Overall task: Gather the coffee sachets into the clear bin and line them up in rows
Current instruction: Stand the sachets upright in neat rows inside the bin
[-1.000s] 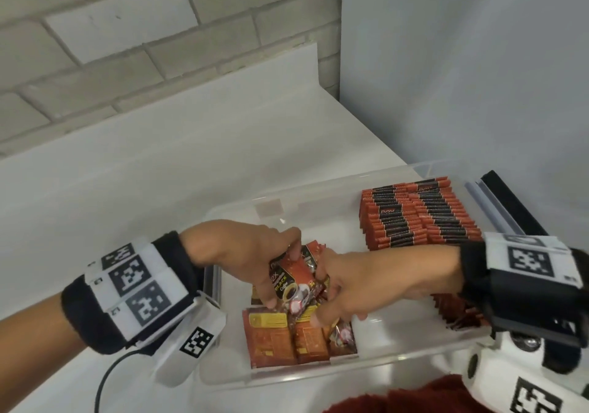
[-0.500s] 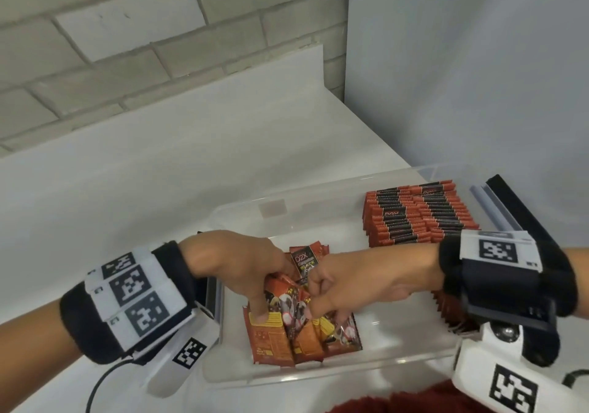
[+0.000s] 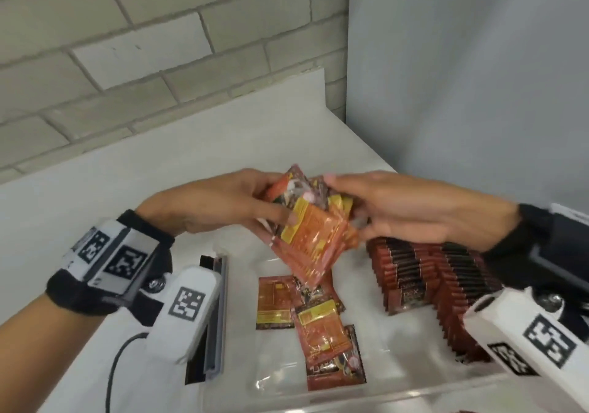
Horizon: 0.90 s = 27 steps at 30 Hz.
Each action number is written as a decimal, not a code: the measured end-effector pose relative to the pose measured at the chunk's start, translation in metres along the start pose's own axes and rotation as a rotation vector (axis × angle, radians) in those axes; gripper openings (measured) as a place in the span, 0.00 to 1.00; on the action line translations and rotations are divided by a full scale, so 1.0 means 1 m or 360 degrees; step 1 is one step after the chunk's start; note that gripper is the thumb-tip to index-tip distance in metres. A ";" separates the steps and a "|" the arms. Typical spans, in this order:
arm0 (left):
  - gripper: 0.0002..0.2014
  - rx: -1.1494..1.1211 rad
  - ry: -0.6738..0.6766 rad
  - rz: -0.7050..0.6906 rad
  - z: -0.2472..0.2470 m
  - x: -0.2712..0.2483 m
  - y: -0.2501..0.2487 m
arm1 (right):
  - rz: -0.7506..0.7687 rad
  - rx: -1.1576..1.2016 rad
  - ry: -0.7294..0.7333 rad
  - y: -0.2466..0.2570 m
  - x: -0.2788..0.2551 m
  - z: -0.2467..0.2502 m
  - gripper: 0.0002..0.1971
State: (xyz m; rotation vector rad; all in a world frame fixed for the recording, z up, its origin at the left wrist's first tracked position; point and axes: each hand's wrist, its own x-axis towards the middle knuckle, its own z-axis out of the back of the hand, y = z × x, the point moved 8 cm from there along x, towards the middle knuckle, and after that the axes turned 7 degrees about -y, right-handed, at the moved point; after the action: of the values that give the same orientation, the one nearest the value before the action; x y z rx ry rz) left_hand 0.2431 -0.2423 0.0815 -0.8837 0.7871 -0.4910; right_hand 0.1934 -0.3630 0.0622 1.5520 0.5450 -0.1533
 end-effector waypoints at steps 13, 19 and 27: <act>0.17 -0.1000 -0.0122 -0.0048 -0.014 0.045 -0.031 | 0.0529 0.0054 -0.0424 0.035 0.011 0.054 0.29; 0.22 -0.1409 0.0048 -0.0063 -0.030 0.052 -0.025 | 0.0703 -0.0106 -0.0418 0.036 0.012 0.055 0.28; 0.18 -0.1562 -0.0440 -0.0380 -0.013 0.054 -0.025 | 0.0661 -0.0222 -0.0926 0.024 0.015 0.077 0.35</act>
State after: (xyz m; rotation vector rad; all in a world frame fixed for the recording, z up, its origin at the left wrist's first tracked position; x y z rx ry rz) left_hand 0.2649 -0.2984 0.0758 -1.9266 0.6525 -0.1519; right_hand 0.2351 -0.4331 0.0719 1.3678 -0.2217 -0.2304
